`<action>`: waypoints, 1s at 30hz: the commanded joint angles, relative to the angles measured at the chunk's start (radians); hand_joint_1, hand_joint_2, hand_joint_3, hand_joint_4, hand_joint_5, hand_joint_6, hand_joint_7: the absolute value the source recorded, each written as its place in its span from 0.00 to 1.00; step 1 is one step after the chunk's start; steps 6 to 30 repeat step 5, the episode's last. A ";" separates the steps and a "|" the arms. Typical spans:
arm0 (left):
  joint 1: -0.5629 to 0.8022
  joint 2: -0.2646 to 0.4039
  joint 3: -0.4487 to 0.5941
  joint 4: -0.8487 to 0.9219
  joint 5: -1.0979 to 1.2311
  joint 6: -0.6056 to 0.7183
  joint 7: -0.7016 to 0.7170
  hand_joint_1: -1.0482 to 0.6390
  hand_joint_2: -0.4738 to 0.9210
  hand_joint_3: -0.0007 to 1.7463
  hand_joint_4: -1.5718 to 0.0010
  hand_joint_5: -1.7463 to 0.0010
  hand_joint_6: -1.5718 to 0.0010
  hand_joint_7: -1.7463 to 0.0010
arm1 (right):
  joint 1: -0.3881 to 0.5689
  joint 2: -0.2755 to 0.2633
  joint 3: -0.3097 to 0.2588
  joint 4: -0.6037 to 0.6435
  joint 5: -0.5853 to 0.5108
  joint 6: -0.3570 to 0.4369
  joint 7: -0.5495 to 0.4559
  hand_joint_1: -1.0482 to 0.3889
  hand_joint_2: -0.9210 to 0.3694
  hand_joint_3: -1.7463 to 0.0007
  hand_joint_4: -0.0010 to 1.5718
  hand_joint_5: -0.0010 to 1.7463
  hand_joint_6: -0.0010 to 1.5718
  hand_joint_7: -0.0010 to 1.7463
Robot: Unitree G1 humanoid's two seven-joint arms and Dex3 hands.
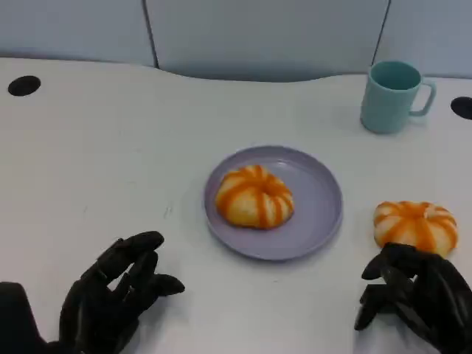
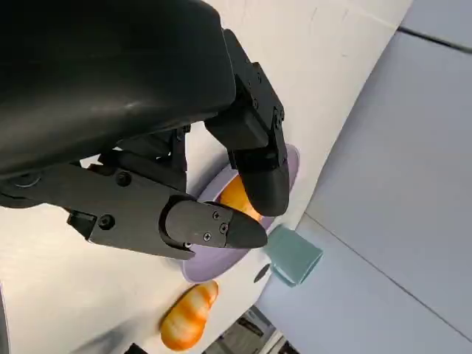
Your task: Grasp the bread from the table and place it into the plate.
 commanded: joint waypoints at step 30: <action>0.002 0.016 0.007 -0.003 0.006 -0.034 -0.028 0.37 1.00 0.10 0.60 0.15 0.58 0.48 | 0.000 -0.019 -0.010 -0.010 0.018 0.029 0.010 0.09 0.10 1.00 0.89 0.51 0.76 0.49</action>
